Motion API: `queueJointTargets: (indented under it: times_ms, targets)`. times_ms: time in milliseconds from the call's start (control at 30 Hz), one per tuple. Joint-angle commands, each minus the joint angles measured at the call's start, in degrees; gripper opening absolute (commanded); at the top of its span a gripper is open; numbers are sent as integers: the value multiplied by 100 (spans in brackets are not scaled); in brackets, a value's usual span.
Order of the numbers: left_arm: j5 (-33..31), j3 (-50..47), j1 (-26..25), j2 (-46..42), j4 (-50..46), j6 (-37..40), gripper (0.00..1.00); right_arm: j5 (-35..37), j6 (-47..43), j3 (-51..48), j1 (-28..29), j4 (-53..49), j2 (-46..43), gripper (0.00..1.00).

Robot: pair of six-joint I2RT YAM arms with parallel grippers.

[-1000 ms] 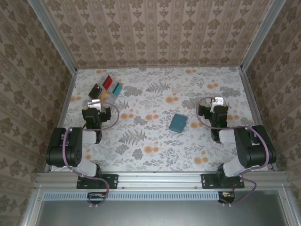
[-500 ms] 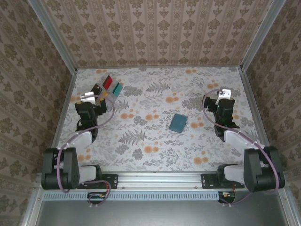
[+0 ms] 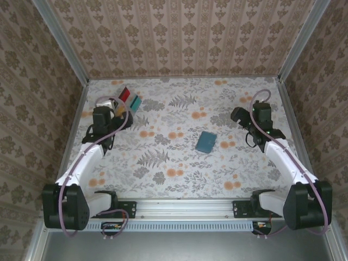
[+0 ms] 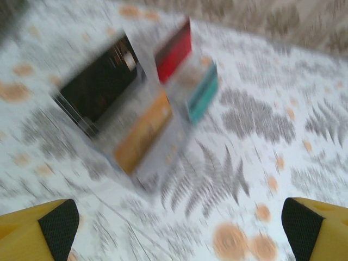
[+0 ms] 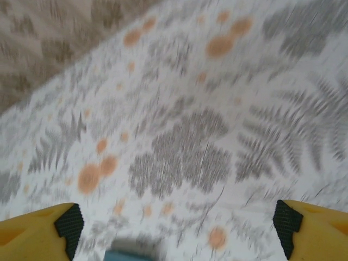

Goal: Take the credit cards out of the card holder

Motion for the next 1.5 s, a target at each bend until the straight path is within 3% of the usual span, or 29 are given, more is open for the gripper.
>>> queueJointTargets:
  times_ms: [0,100,233,467,633,967,1100,1233,1333,1467]
  targets:
    - [431,120,-292,137,-551,-673,100,-1557,827,-153,83,-355,333,90]
    - [525,168,-722,321,-420,-975,100,-2029,1221,-332,335,93,640,91]
    - [634,431,-1242,808,-430,-1242,100,-1935,1294,-289,853,137,1088,91]
    - [771,655,-1997,1364,-222,-1398,100,-1892,1773,-266,1044,136,1684,76]
    - [1127,803,-2124,1665,-127,-1611,100,-2014,1726,-281,1055,301,1851,70]
    - [998,1159,-2304,1926,-342,-1742,100,-2500,1654,-136,1141,652,2289,61]
    - [911,1183,-2315,1937,-364,-1748,100,-3007,1548,-59,1178,922,2523,52]
    - [1029,1253,-2313,1984,-395,-1748,100,-3130,1470,-6,1186,1068,2552,36]
    - [1047,1292,-2306,1975,-404,-1765,100,-2970,1296,91,1190,930,2391,24]
    - [1065,1354,-2288,1927,-493,-1711,100,-2443,817,386,1210,176,2049,20]
